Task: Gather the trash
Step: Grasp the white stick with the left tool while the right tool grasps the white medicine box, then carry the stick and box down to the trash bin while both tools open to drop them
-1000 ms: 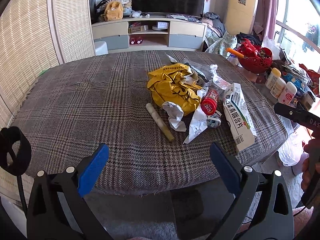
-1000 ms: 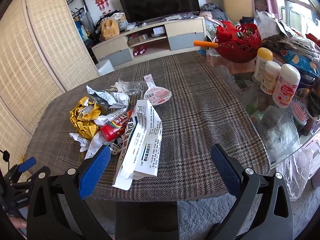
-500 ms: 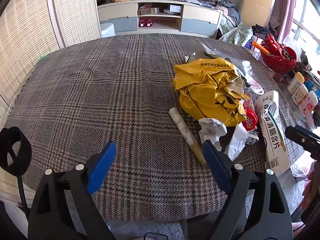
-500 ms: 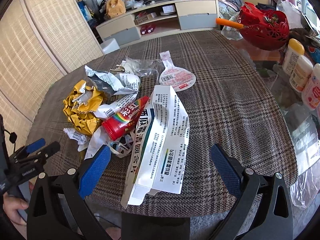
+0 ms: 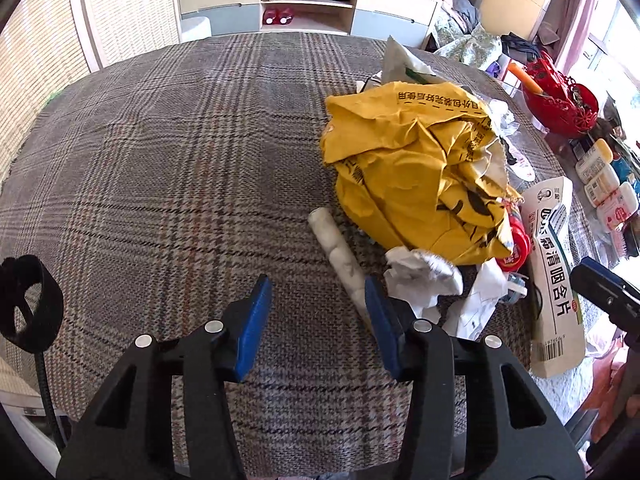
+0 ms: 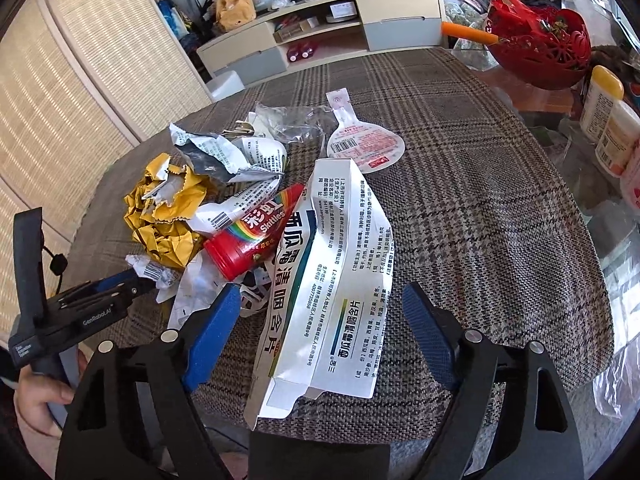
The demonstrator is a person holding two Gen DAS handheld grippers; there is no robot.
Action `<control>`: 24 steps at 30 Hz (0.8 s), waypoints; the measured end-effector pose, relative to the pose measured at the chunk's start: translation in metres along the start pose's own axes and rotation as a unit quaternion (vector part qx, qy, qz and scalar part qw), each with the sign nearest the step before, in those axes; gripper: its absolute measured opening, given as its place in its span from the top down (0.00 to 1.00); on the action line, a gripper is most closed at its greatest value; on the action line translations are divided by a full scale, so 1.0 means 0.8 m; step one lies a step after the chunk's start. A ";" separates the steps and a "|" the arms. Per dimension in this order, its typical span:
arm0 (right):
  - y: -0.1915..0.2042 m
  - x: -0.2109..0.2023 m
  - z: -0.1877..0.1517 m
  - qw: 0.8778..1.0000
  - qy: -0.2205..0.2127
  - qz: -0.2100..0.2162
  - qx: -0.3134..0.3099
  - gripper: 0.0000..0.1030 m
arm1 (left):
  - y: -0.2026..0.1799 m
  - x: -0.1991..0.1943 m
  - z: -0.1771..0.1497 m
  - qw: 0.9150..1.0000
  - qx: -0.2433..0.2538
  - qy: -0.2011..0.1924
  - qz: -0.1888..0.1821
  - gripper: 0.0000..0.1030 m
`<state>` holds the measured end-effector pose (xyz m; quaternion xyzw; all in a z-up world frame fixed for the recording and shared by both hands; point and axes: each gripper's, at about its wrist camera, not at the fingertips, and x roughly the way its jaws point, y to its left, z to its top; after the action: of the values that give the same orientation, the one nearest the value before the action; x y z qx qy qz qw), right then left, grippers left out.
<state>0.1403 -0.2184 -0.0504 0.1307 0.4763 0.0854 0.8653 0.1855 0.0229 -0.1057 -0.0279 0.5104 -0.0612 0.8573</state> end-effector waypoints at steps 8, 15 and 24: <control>-0.002 0.018 0.000 1.000 0.018 0.001 0.004 0.23 | -0.019 0.024 0.005 1.000 0.012 0.013 0.007 0.56; -0.004 0.037 -0.007 0.999 0.040 0.007 0.012 0.25 | -0.029 0.024 0.002 0.999 0.038 0.004 0.035 0.70; 0.009 0.034 -0.017 0.999 0.031 0.017 -0.013 0.41 | -0.018 0.011 -0.021 0.998 0.037 -0.030 0.049 0.89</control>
<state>0.1434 -0.2019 -0.0767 0.1247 0.4997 0.1104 0.8500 0.1737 0.0074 -0.1202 0.0275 0.4829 -0.0368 0.8745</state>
